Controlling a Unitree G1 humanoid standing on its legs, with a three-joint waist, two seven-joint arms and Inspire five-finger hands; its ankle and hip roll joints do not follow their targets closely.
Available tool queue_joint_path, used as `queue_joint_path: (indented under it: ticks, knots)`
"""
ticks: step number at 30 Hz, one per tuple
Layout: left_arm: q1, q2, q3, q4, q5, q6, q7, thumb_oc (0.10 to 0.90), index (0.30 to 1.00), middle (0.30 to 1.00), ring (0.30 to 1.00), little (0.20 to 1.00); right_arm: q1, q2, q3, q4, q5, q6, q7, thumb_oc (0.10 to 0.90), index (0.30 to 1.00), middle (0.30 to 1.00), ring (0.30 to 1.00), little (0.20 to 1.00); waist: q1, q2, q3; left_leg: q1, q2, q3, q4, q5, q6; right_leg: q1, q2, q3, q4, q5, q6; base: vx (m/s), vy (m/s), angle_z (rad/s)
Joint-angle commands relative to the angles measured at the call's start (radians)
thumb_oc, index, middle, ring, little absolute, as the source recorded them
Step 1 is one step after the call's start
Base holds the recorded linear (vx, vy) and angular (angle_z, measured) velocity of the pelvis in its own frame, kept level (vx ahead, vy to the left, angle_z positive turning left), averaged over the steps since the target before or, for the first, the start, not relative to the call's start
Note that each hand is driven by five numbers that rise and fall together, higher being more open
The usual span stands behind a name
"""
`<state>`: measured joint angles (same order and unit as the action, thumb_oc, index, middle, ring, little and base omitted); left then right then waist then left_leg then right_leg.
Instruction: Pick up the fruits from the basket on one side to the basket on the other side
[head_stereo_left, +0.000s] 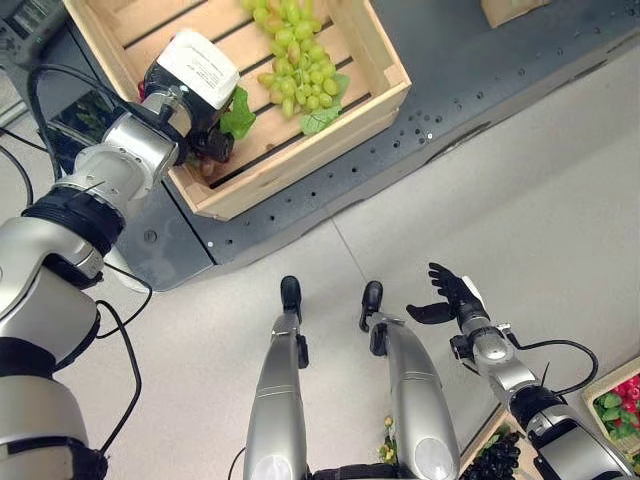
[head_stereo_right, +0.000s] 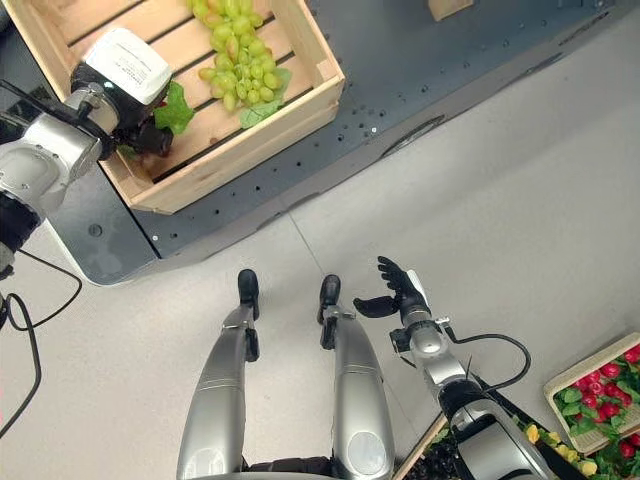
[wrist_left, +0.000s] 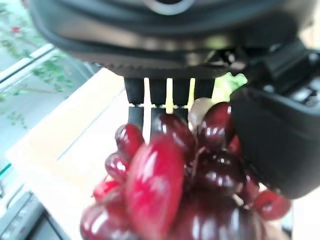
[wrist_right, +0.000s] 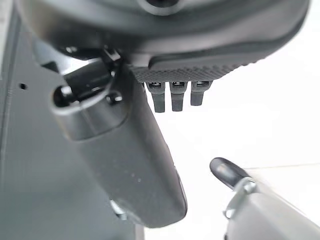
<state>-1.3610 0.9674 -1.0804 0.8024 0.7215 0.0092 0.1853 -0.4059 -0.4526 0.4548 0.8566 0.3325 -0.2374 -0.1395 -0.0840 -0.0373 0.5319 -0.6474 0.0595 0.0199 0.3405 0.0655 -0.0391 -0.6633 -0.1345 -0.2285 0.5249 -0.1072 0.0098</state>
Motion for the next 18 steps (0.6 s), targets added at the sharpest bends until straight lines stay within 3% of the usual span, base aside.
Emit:
queue_joint_path:
  ticks: [1, 3, 4, 8, 11, 18]
  knots:
    - [0.048, 0.137, 0.234, 0.039, -0.380, 0.008, 0.181, 0.400, 0.300, 0.300, 0.300, 0.300, 0.088, -0.049, -0.059, -0.085, 0.049, -0.074, -0.044, 0.800, 0.900, 0.900, 0.900, 0.900, 0.035, 0.013, -0.012, 0.087, 0.000, 0.083, 0.079, -0.122, 0.027, 0.098, -0.015, 0.085, -0.078, 0.065, 0.078, 0.00, 0.000, 0.00]
    - [0.117, 0.109, 0.371, 0.039, -0.542, -0.031, 0.213, 0.400, 0.300, 0.300, 0.300, 0.300, 0.100, -0.037, -0.057, -0.119, 0.035, -0.071, -0.052, 0.800, 0.900, 0.900, 0.900, 0.900, 0.038, 0.013, -0.012, 0.120, 0.000, 0.086, 0.071, -0.125, 0.027, 0.127, -0.014, 0.089, -0.082, 0.059, 0.079, 0.00, 0.000, 0.00]
    - [0.175, 0.080, 0.485, 0.040, -0.670, -0.091, 0.239, 0.400, 0.300, 0.300, 0.300, 0.300, 0.114, -0.022, -0.054, -0.149, 0.017, -0.072, -0.062, 0.800, 0.900, 0.900, 0.900, 0.900, 0.039, 0.012, -0.012, 0.151, -0.001, 0.086, 0.066, -0.129, 0.027, 0.156, -0.015, 0.091, -0.087, 0.054, 0.081, 0.04, -0.030, 0.02]
    - [0.283, 0.017, 0.689, -0.021, -0.893, -0.178, 0.240, 0.400, 0.300, 0.300, 0.300, 0.300, 0.145, 0.012, -0.046, -0.231, -0.027, -0.070, -0.083, 0.800, 0.900, 0.900, 0.900, 0.900, 0.043, 0.010, -0.012, 0.257, -0.004, 0.087, 0.033, -0.138, 0.026, 0.252, -0.025, 0.088, -0.116, 0.045, 0.088, 0.04, -0.033, 0.02]
    - [0.326, -0.022, 0.752, -0.054, -1.009, -0.185, 0.245, 0.400, 0.300, 0.300, 0.300, 0.300, 0.152, 0.026, -0.042, -0.272, -0.053, -0.068, -0.093, 0.800, 0.900, 0.900, 0.900, 0.900, 0.041, 0.016, -0.019, 0.313, -0.007, 0.087, 0.006, -0.138, 0.023, 0.306, -0.033, 0.086, -0.137, 0.042, 0.090, 0.05, 0.008, 0.03]
    - [0.433, -0.091, 0.868, -0.105, -1.212, -0.243, 0.256, 0.400, 0.300, 0.300, 0.300, 0.300, 0.196, 0.024, -0.019, -0.386, -0.129, -0.059, -0.098, 0.800, 0.900, 0.900, 0.900, 0.900, 0.021, 0.039, -0.106, 0.439, -0.015, 0.090, -0.062, -0.143, 0.012, 0.434, -0.052, 0.073, -0.214, 0.036, 0.090, 0.09, 0.041, -0.04]
